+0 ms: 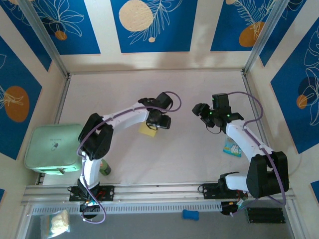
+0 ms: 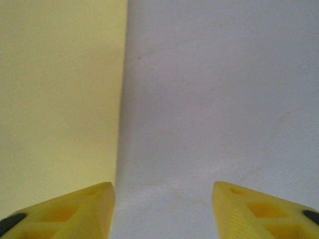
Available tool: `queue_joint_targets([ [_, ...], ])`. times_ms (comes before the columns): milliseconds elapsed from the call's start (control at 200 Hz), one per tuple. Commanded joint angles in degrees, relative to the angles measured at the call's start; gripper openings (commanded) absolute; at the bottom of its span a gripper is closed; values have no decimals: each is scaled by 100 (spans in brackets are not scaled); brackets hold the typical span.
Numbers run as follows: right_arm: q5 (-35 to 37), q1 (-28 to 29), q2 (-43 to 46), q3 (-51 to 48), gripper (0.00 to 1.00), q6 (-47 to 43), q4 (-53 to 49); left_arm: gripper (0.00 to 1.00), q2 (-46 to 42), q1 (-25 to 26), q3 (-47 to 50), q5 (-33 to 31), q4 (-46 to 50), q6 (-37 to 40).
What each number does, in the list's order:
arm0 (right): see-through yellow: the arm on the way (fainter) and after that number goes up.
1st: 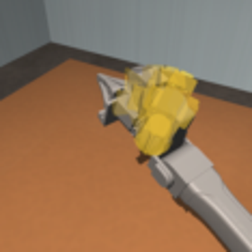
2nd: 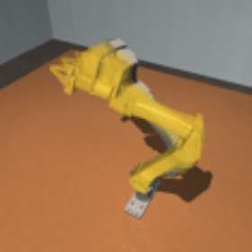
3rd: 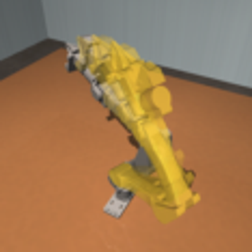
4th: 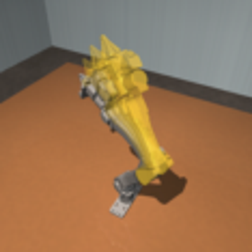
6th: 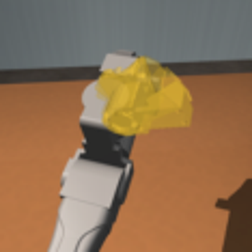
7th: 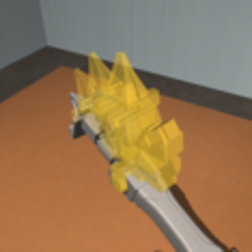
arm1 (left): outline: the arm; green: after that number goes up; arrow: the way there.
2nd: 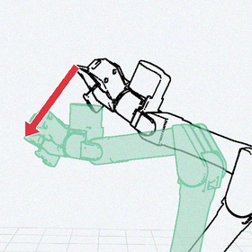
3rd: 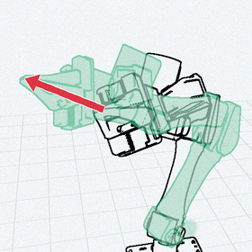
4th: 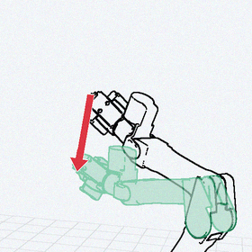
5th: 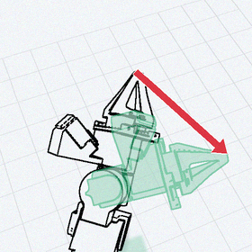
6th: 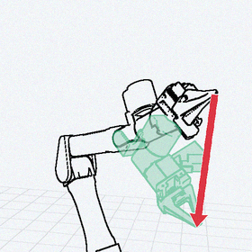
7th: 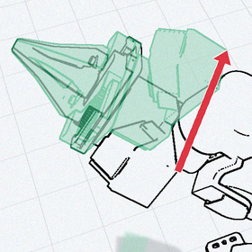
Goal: Fold a paper plane with a square sheet of paper (pick it up from the middle)
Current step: Turn over the paper at the center of the table, then move the paper to the center of the table.
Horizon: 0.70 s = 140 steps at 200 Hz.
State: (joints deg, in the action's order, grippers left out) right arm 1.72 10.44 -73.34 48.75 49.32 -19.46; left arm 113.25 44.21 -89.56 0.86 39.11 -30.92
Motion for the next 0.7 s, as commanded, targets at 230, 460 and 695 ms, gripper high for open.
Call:
queue_joint_targets([
  [230,67,1099,-832,1040,58,-259,-488,72,-1864,-1433,1728,1293,-1636,-711],
  [460,-465,2171,-2318,1998,50,65,-152,94,-2857,-2396,3103,1249,-2199,-863],
  [695,-550,2750,-3502,2882,49,153,-263,100,-3292,-2791,3582,1274,-2179,-765],
])
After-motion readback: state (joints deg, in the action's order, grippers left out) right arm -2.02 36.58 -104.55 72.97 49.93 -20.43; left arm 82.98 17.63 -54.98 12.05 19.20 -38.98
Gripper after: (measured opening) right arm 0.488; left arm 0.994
